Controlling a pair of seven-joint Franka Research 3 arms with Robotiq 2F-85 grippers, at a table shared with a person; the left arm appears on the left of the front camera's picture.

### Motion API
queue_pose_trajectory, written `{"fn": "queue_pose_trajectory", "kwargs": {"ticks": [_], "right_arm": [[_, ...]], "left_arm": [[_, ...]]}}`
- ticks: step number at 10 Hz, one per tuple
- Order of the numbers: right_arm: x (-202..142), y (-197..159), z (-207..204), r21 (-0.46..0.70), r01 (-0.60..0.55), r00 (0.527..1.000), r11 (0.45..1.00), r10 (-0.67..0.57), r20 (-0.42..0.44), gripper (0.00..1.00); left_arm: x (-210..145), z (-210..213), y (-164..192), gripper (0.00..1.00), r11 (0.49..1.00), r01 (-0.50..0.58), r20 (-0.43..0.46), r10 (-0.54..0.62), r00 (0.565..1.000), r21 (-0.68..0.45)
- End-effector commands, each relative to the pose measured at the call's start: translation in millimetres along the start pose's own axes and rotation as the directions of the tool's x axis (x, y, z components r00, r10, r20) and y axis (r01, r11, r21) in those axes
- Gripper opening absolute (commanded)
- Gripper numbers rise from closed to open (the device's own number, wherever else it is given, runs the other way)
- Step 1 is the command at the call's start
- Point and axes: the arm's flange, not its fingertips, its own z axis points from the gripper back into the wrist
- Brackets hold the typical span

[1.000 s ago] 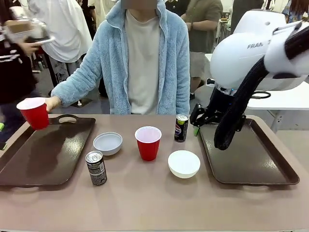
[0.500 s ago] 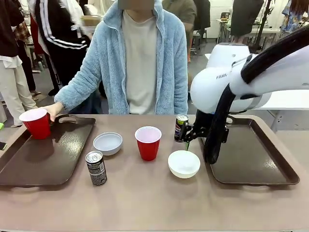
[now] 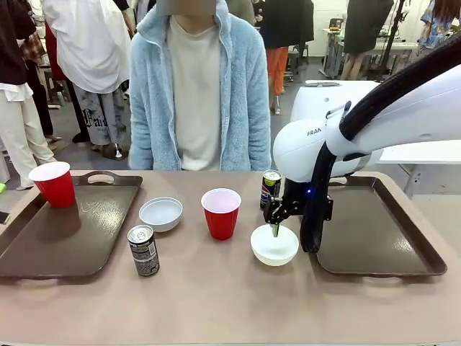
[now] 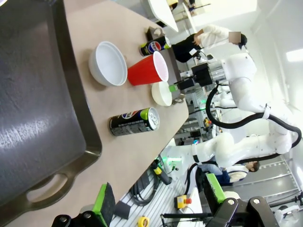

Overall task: Prepare tableware on both trays.
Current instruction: Pick up a Picnic Bowl from the table and place it on a Handle tray.

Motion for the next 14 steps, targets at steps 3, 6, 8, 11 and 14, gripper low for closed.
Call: {"fn": "queue_pose_trajectory", "kwargs": {"ticks": [3, 6, 8, 11, 14], "right_arm": [[19, 11, -11, 0.002, -0.002, 0.998, 1.000, 0.002, -0.058, 1.00], [20, 13, -12, 0.011, -0.036, 0.996, 0.999, 0.037, -0.075, 0.00], [22, 14, -11, 0.004, -0.030, 0.996, 1.000, 0.030, -0.079, 0.00], [21, 8, -11, 0.000, -0.024, 0.996, 1.000, 0.024, -0.083, 0.00], [17, -1, -2, -0.005, -0.034, 0.997, 0.999, 0.033, -0.066, 0.00]], "left_arm": [[0, 1, 0, 1.00, 1.000, 0.005, 0.007, -0.004, 1.000, -0.009], [0, 1, 0, 1.00, 1.000, 0.005, 0.007, -0.004, 1.000, -0.009], [0, 1, 0, 1.00, 1.000, 0.005, 0.007, -0.004, 1.000, -0.009], [0, 1, 0, 1.00, 1.000, 0.005, 0.007, -0.004, 1.000, -0.009], [0, 1, 0, 1.00, 1.000, 0.005, 0.007, -0.004, 1.000, -0.009]]}}
